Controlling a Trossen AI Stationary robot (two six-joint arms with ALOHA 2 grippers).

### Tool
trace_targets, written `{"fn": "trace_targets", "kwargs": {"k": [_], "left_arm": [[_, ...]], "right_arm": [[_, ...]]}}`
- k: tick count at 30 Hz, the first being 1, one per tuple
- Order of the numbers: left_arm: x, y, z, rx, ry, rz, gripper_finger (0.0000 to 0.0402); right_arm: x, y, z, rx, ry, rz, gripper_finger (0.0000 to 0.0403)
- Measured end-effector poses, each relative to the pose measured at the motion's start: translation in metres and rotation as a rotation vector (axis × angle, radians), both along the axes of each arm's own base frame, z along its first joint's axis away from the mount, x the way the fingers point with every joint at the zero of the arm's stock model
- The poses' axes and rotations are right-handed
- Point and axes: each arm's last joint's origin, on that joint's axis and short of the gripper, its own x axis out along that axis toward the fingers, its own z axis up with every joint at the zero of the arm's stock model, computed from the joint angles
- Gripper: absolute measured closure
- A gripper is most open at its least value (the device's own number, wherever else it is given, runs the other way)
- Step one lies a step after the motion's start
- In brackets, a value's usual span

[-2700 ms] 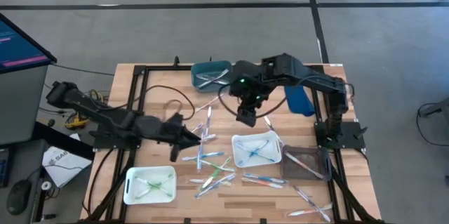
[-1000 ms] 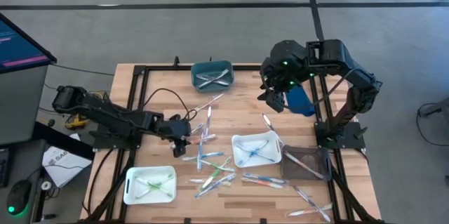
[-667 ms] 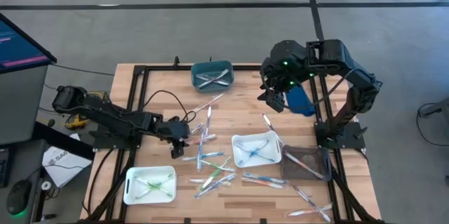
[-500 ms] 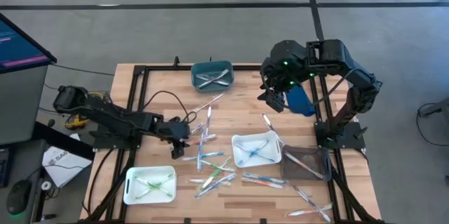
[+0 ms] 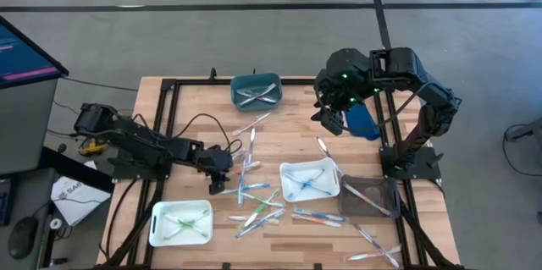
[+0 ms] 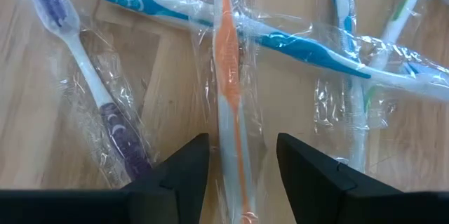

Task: Pick & Place Toothbrushes
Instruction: Put the orange toothbrush into the black bin

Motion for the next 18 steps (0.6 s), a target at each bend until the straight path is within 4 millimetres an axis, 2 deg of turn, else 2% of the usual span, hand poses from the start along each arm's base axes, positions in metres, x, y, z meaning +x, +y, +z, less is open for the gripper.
{"fn": "trace_targets", "kwargs": {"k": [3,6,15,18], "left_arm": [[0.000,0.000,0.000,0.001,0.002,0.000,0.0243],[0.000,0.000,0.000,0.004,0.003,0.002,0.0265],[-0.002,0.001,-0.001,-0.022,0.020,0.046,0.0383],[-0.002,0.000,-0.001,-0.042,0.023,0.056,0.0383]], "right_arm": [[0.000,0.000,0.000,0.000,0.000,0.000,0.0198],[0.000,0.000,0.000,-0.004,0.000,0.006,0.0198],[0.004,0.002,-0.001,-0.037,-0.007,0.057,0.0198],[0.010,0.005,-0.005,-0.035,0.011,0.070,0.0198]]}}
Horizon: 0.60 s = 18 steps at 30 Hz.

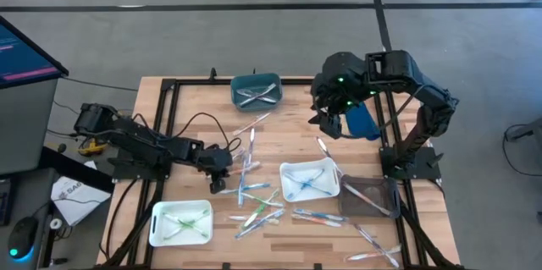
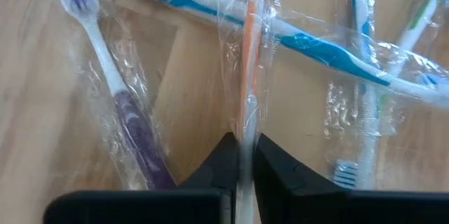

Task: Pick & Place Toothbrushes
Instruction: Put the orange toothbrush into the black bin

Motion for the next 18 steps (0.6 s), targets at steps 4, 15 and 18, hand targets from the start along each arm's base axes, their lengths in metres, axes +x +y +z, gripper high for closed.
{"fn": "trace_targets", "kwargs": {"k": [4,15,18], "left_arm": [[-0.002,-0.001,0.003,-0.023,0.018,0.005,0.0375],[-0.009,0.000,0.043,-0.078,-0.097,0.054,0.0387],[-0.009,0.000,0.055,-0.094,-0.128,0.057,0.0387]], "right_arm": [[0.009,0.004,-0.006,0.000,0.026,0.019,0.0198],[0.052,0.016,-0.040,-0.014,0.136,0.099,0.0198],[0.066,0.016,-0.052,-0.007,0.158,0.135,0.0198]]}}
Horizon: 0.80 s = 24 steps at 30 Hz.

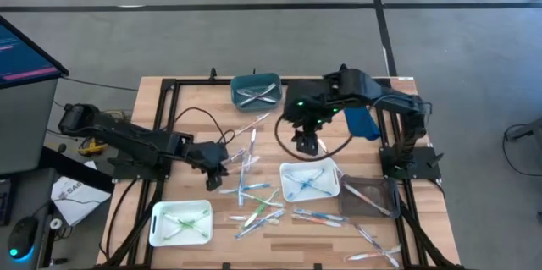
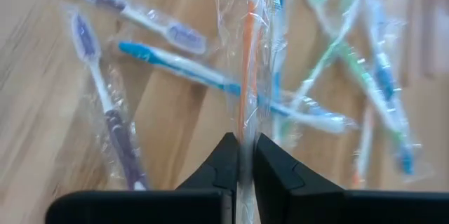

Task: Pick & Place Toothbrushes
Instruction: Put the orange toothbrush into the black bin

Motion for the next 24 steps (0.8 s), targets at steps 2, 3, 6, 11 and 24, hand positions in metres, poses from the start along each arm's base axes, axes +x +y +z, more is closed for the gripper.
{"fn": "trace_targets", "kwargs": {"k": [2,3,6,11,24], "left_arm": [[0.001,-0.001,0.006,-0.017,-0.018,-0.003,0.0387],[0.002,-0.001,0.008,-0.031,-0.023,0.005,0.0387],[0.005,-0.002,0.012,-0.062,-0.024,0.014,0.0388],[0.010,-0.003,0.021,-0.090,-0.052,-0.006,0.0388],[0.012,-0.009,0.026,-0.065,-0.100,-0.152,0.0388]], "right_arm": [[0.011,0.000,-0.006,0.025,-0.014,0.023,0.0198],[0.016,0.000,-0.010,0.044,-0.015,0.030,0.0198],[0.036,0.000,-0.022,0.106,-0.046,0.060,0.0198],[0.064,0.002,-0.038,0.181,-0.106,0.106,0.0198],[0.094,0.022,-0.059,0.153,-0.178,0.199,0.0198]]}}
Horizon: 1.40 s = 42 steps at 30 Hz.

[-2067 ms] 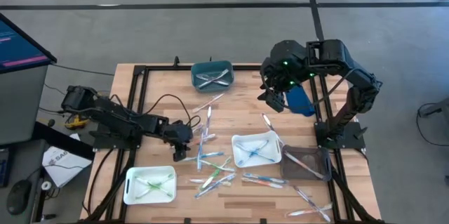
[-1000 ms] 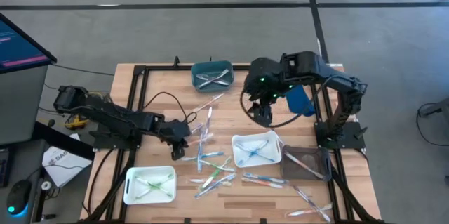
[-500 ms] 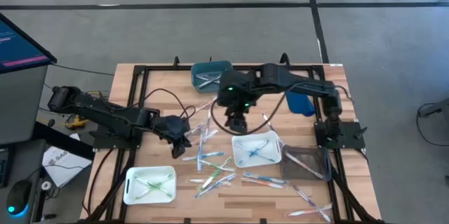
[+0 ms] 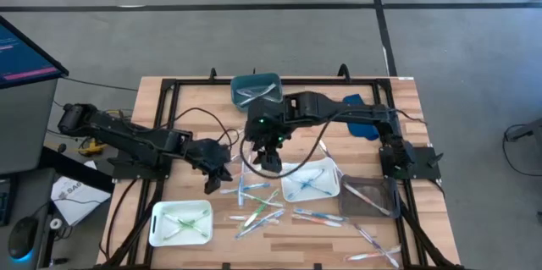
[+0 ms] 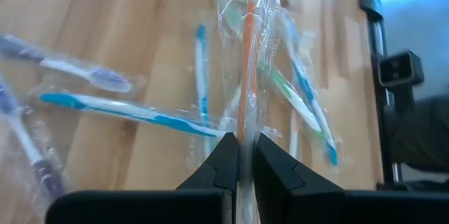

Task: Pick & Place Toothbrushes
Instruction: Put the orange toothbrush into the black bin

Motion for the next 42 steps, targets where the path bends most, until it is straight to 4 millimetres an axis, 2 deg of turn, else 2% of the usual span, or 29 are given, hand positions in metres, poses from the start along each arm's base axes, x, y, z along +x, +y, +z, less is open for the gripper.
{"fn": "trace_targets", "kwargs": {"k": [9,15,31,42], "left_arm": [[0.003,-0.004,0.004,-0.033,-0.060,-0.072,0.0388],[0.009,-0.004,0.011,-0.016,-0.153,-0.038,0.0388],[0.014,-0.003,0.021,-0.042,-0.252,0.025,0.0388],[0.006,0.002,0.038,-0.078,-0.348,0.055,0.0388]], "right_arm": [[0.000,0.017,0.001,-0.006,-0.015,0.047,0.0198],[0.001,0.016,0.001,-0.014,-0.018,0.012,0.0198],[0.000,0.018,0.000,-0.038,-0.009,0.001,0.0198],[-0.002,0.018,-0.001,-0.037,0.012,-0.001,0.0198]]}}
